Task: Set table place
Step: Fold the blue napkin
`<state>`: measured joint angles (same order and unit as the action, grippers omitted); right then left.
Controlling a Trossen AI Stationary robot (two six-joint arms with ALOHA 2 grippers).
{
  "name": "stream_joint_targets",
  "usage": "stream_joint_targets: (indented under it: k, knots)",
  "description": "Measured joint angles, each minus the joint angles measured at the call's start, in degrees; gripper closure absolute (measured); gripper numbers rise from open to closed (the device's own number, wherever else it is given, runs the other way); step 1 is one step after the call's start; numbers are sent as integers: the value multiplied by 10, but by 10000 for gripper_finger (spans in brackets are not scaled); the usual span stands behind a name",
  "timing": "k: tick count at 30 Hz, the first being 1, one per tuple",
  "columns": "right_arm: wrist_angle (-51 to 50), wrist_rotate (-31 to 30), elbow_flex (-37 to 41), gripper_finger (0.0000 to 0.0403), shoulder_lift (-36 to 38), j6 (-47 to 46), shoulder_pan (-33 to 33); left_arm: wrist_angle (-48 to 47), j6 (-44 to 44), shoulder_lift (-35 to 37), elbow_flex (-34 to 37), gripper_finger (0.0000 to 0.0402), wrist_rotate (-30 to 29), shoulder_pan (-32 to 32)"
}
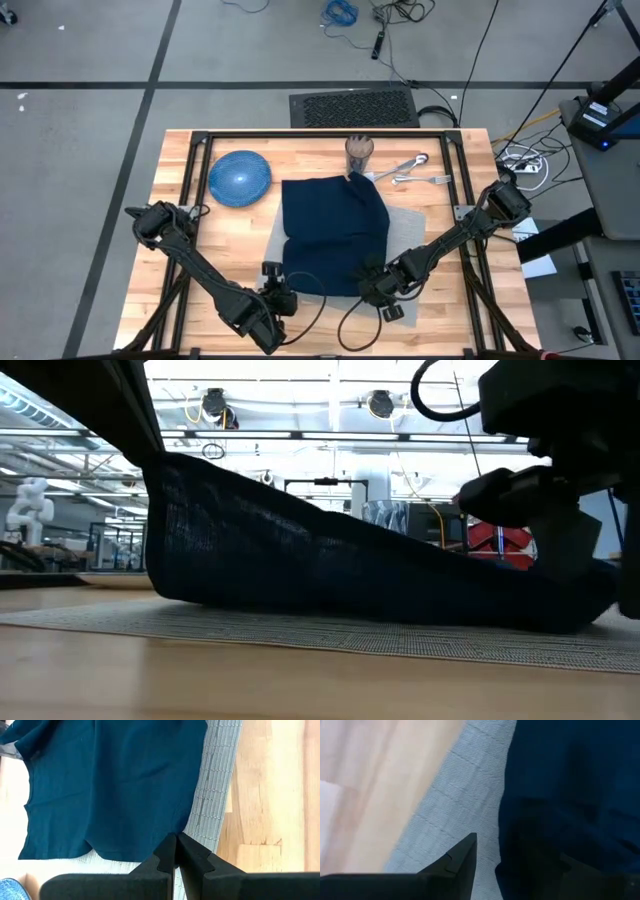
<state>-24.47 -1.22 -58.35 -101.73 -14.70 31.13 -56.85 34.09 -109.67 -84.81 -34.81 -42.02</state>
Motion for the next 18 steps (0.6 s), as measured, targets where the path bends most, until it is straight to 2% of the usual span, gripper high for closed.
stream_joint_targets:
  k: [10, 18]
  knots:
    - [-86, -62, 0, 275, 32, -12, 0, -65, 40, 0, 0, 401, 37, -4]
    - [-119, -83, -1, 275, 57, -26, 0, -75, 47, 0, 0, 401, 53, -11]
